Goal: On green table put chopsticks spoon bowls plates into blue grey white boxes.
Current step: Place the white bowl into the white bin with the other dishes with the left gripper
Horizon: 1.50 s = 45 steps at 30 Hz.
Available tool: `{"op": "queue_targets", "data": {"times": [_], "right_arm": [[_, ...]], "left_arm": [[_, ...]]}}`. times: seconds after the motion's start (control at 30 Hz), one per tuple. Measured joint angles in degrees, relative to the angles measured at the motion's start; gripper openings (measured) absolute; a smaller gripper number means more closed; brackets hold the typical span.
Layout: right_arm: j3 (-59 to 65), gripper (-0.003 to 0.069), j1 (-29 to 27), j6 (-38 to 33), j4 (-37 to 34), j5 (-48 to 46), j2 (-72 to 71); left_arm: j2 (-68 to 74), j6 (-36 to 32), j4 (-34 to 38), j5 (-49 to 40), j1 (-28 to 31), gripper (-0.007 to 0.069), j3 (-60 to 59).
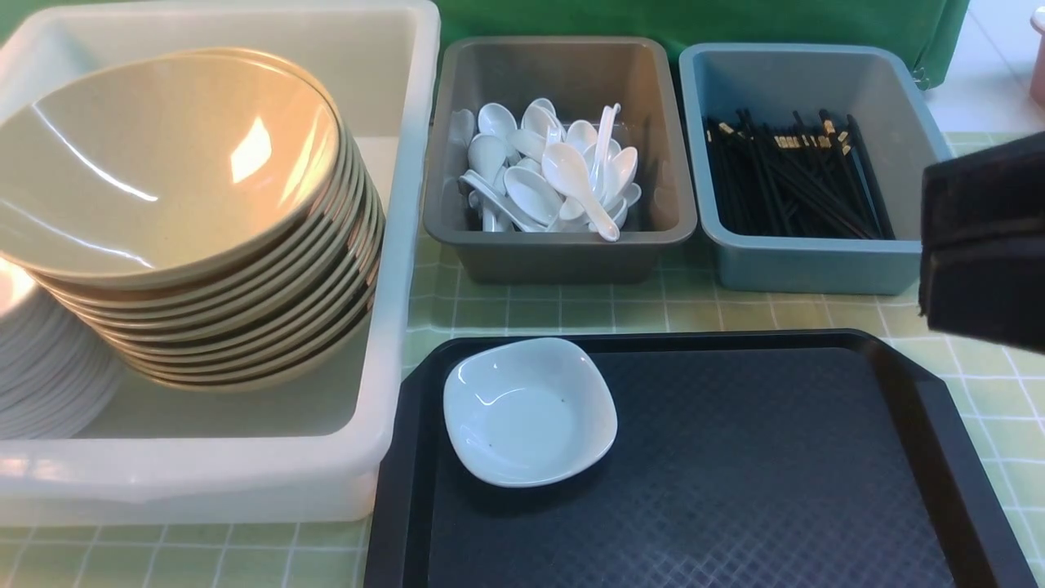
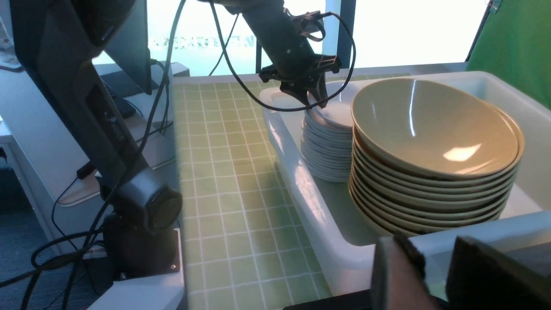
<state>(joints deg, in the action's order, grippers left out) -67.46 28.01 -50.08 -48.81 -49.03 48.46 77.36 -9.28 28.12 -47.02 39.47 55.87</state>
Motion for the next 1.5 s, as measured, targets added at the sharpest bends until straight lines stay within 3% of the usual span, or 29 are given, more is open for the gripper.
{"op": "queue_targets", "data": {"times": [0.07, 0.1, 0.27, 0.47, 0.63, 1.0, 1.37, 1.5], "right_arm": [[0.0, 0.02, 0.0, 0.0, 0.0, -0.1, 0.0], [0.0, 0.0202, 0.0, 0.0, 0.0, -0.2, 0.0], [0.0, 0.0204, 0.0, 0.0, 0.0, -0.2, 0.0], [0.0, 0.0206, 0.0, 0.0, 0.0, -0.2, 0.0], [0.0, 0.0209, 0.0, 0.0, 0.0, -0.4, 0.0], [0.0, 0.0215, 0.0, 0.0, 0.0, -0.4, 0.0], [0.0, 0.0225, 0.0, 0.0, 0.0, -0.4, 0.0], [0.0, 0.0227, 0.0, 0.0, 0.0, -0.4, 0.0]], "left_arm": [[0.0, 0.1, -0.2, 0.0, -0.6, 0.0344, 0.1], [0.0, 0.3, -0.7, 0.2, -1.4, 0.0421, 0.3], [-0.7, 5.2, -6.2, 0.2, -2.3, 0.0649, 0.3], [-1.7, 15.3, -18.7, -0.6, -2.7, 0.0664, 0.3], [-2.2, 16.1, -22.9, -0.6, -5.5, 0.0664, 0.3], [-2.2, 13.4, -23.6, 0.3, -9.2, 0.0664, 0.4], [-5.4, 14.6, -25.2, -7.6, -9.2, 0.0664, 10.4], [-9.2, 11.4, -22.9, -9.6, -11.6, 0.0661, 13.8]]}}
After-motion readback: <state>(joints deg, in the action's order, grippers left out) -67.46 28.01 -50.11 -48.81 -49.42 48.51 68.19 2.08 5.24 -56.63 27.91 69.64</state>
